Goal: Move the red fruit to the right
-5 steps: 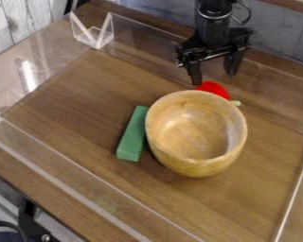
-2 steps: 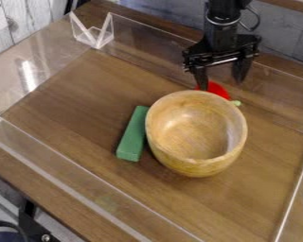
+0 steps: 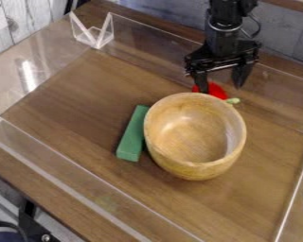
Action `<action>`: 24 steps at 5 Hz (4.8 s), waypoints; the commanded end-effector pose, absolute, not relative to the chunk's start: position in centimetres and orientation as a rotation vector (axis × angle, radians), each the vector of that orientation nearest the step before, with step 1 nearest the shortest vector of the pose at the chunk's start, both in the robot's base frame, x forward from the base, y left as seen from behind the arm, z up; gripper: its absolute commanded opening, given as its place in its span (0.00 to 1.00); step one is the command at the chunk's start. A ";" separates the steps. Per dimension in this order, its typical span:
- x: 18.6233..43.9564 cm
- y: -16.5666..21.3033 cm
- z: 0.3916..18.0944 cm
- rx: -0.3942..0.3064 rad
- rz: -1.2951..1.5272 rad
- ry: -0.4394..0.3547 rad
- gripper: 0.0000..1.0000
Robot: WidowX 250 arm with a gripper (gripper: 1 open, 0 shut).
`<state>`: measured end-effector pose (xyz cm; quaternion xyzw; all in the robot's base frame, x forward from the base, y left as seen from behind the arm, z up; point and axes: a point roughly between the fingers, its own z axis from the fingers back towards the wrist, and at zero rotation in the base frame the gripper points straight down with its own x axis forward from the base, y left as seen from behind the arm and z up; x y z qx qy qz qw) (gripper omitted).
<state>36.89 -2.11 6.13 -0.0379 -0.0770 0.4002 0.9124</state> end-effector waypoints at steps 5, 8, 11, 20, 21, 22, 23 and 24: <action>37.8 0.0 7.2 -0.073 0.780 -0.182 0.00; 37.7 0.4 6.8 -0.067 0.771 -0.168 0.00; 36.9 -1.9 1.9 -0.077 0.570 -0.146 0.00; 33.3 -7.8 4.8 -0.092 0.581 -0.116 0.00; 32.7 -8.6 4.8 -0.096 0.531 -0.111 0.00; 32.0 -9.5 4.7 -0.097 0.484 -0.105 0.00; 31.4 -10.1 4.7 -0.094 0.434 -0.099 0.00; 30.7 -10.7 4.8 -0.089 0.386 -0.093 0.00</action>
